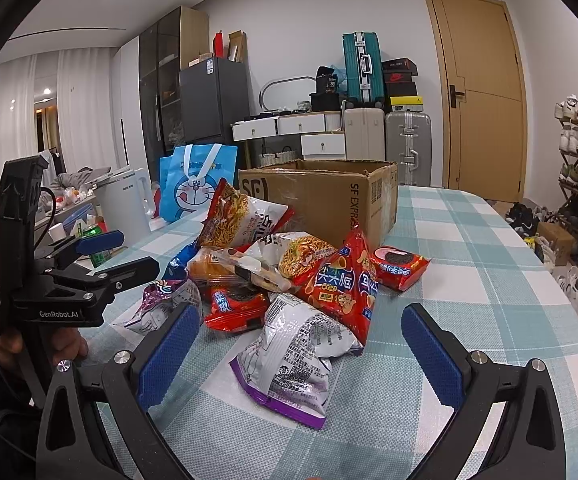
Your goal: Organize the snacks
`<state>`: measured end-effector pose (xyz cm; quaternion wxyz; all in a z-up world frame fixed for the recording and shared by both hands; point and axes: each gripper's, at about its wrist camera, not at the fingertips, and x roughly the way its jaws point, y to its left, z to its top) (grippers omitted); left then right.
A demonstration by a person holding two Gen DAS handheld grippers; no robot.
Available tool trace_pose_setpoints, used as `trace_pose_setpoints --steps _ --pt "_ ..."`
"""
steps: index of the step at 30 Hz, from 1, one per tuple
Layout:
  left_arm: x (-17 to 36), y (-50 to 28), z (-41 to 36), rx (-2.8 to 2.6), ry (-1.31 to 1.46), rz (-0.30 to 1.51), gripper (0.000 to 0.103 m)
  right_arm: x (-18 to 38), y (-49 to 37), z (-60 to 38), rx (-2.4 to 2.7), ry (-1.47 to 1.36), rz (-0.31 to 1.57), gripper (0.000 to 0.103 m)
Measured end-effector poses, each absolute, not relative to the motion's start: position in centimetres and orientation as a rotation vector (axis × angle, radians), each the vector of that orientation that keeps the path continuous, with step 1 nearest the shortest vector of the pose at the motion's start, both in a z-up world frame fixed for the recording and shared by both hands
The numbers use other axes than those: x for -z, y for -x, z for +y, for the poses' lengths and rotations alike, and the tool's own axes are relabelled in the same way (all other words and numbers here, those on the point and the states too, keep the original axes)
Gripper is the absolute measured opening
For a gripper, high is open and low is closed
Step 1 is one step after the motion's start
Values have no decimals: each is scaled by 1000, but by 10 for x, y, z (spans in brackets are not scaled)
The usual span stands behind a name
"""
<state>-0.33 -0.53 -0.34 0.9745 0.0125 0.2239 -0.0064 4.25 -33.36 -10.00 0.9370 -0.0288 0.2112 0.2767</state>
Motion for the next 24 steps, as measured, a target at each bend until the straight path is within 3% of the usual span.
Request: trace_pose_setpoints --steps 24 --pt "5 -4 -5 22 -4 470 102 97 -44 -338 -534 49 445 103"
